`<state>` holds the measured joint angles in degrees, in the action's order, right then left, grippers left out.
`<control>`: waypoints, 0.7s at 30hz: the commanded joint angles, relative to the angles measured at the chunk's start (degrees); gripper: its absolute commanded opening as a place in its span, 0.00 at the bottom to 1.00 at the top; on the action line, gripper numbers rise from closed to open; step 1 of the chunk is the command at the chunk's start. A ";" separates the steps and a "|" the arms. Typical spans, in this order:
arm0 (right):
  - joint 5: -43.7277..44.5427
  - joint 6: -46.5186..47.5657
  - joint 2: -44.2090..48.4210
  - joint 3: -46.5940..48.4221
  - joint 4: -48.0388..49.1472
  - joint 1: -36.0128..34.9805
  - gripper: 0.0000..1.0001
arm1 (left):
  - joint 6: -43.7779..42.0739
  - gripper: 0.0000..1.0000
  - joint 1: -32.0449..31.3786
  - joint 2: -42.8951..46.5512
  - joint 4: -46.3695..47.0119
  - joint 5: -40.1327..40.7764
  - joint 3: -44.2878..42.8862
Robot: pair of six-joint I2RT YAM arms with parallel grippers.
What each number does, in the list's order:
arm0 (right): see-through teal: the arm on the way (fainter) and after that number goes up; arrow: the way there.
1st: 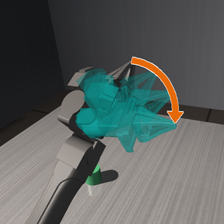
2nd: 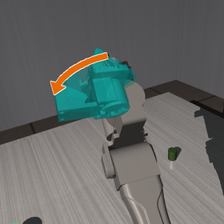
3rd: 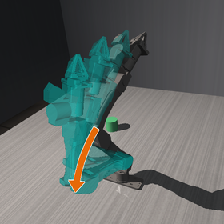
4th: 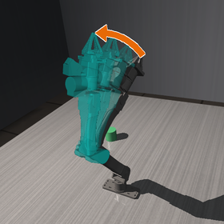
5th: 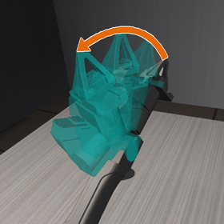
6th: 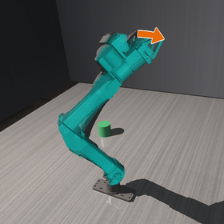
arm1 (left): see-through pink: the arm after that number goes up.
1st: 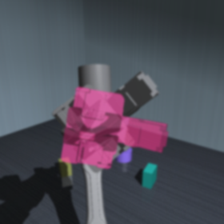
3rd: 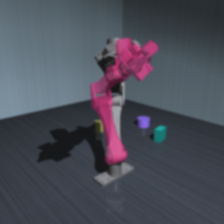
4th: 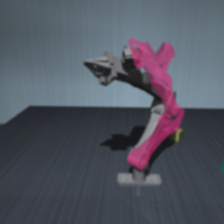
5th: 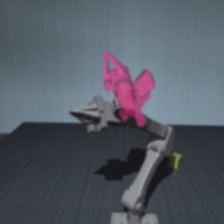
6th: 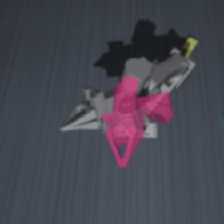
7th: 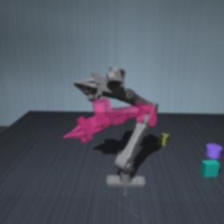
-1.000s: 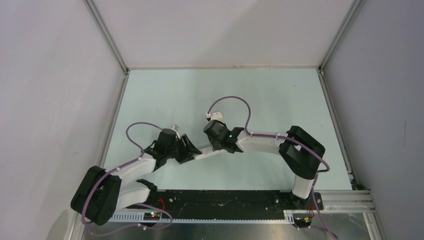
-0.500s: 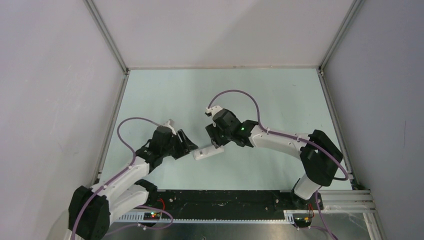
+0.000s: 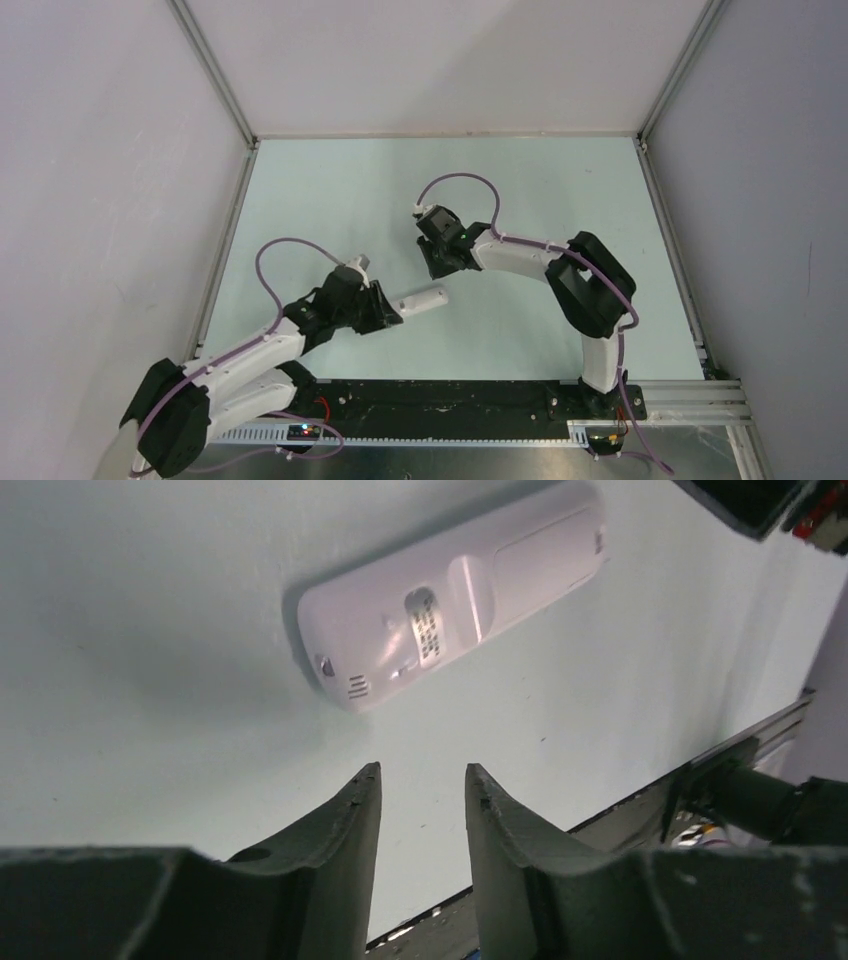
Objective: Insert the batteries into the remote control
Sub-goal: Adjust the remote control at the center of the board.
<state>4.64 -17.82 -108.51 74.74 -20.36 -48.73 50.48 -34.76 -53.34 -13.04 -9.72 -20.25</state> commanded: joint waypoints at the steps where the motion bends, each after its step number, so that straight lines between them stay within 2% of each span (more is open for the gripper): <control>1: 0.99 -1.55 -2.75 3.14 -3.24 0.30 0.26 | -0.65 0.40 -4.08 -2.88 0.46 4.79 -0.23; 4: 1.78 -2.16 -2.89 3.30 -6.16 -0.11 0.25 | -0.45 0.39 -6.19 -5.31 0.54 6.92 -0.40; 12: 2.70 -2.15 -0.57 1.03 -11.10 -2.64 0.22 | -0.65 0.39 -6.70 -10.99 1.34 9.52 -1.91; 21: -0.41 -1.86 6.67 -5.60 -12.55 -5.52 0.21 | 1.77 0.40 -6.70 -16.93 8.61 9.53 -1.70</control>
<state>5.21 -19.35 -106.21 70.35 -31.70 -53.25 51.42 -41.04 -67.55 -6.04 -3.40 -22.63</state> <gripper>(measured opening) 0.217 0.393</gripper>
